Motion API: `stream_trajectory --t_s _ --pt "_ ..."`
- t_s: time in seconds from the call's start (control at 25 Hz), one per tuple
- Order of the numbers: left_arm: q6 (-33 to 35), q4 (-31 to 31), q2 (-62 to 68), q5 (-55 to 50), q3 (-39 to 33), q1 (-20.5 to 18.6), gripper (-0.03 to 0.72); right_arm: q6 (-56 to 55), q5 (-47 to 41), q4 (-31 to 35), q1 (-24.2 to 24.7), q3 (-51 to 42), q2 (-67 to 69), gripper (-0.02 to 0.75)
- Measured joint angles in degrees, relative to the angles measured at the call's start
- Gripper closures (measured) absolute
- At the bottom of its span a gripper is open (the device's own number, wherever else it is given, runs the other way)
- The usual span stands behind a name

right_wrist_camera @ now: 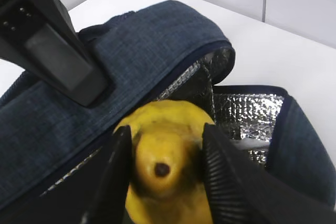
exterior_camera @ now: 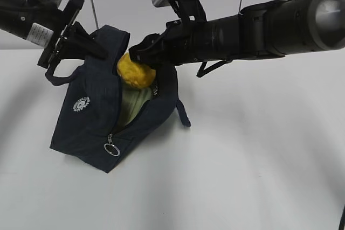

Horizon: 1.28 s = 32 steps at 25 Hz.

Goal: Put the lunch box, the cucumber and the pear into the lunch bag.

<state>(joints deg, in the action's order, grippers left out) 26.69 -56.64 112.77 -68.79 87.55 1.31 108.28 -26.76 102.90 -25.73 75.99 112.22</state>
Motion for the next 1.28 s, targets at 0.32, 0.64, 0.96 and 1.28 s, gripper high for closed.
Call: stream_trajectory --t_s 0.32,0.64,0.96,1.28 --pt "0.0 -0.1 0.0 0.0 0.0 0.0 0.686 -4.8 1.7 -1.2 0.0 0.4 0.0 0.105" --pt "0.0 -0.1 0.0 0.0 0.0 0.0 0.686 -8.3 20.2 1.0 0.0 0.3 -3.5 0.167" --pt "0.0 -0.2 0.0 0.0 0.0 0.0 0.686 -17.8 25.7 2.1 0.0 -1.8 -2.5 0.230" --pt "0.0 -0.3 0.0 0.0 0.0 0.0 0.686 -24.2 21.5 2.2 0.0 -3.4 -0.6 0.239"
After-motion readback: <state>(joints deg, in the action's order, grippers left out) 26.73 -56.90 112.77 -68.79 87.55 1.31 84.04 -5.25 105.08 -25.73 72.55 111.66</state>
